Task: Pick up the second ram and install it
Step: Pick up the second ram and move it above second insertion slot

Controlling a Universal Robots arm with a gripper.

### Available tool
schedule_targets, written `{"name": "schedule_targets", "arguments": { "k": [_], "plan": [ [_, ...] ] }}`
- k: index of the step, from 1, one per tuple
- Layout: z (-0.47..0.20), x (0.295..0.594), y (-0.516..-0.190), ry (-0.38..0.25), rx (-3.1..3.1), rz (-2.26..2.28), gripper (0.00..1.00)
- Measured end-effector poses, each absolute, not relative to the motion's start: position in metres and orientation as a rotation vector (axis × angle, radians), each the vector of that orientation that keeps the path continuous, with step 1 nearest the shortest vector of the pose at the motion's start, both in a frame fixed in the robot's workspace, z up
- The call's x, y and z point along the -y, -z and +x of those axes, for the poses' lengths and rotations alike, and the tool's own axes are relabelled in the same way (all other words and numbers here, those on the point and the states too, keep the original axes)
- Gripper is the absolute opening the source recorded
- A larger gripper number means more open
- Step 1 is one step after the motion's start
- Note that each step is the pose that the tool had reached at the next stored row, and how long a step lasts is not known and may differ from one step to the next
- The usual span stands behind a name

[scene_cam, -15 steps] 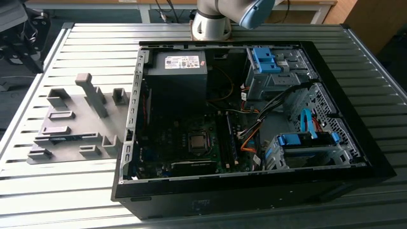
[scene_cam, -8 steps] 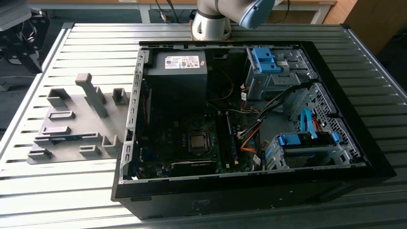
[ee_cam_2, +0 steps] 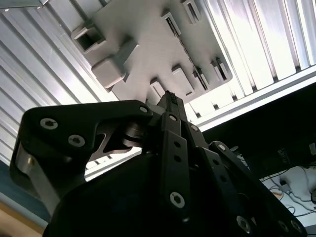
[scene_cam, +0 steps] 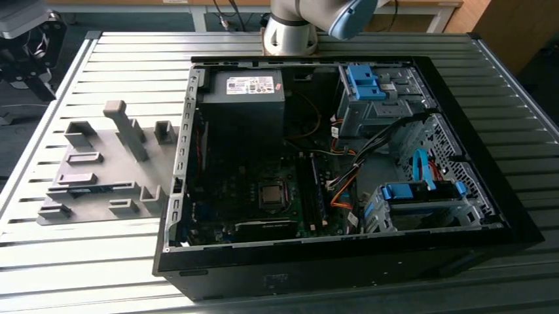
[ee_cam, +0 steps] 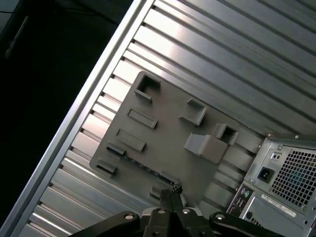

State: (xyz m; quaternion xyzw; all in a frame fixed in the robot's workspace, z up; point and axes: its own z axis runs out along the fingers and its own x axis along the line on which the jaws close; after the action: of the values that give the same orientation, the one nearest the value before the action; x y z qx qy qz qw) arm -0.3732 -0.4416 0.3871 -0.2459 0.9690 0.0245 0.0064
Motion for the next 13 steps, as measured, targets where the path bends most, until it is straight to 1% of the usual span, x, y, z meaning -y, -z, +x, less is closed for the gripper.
{"name": "schedule_targets", "arguments": {
  "k": [13],
  "plan": [
    [-0.3745,0.4417,-0.3871,-0.077,-3.018,-0.825,0.11]
  ]
}}
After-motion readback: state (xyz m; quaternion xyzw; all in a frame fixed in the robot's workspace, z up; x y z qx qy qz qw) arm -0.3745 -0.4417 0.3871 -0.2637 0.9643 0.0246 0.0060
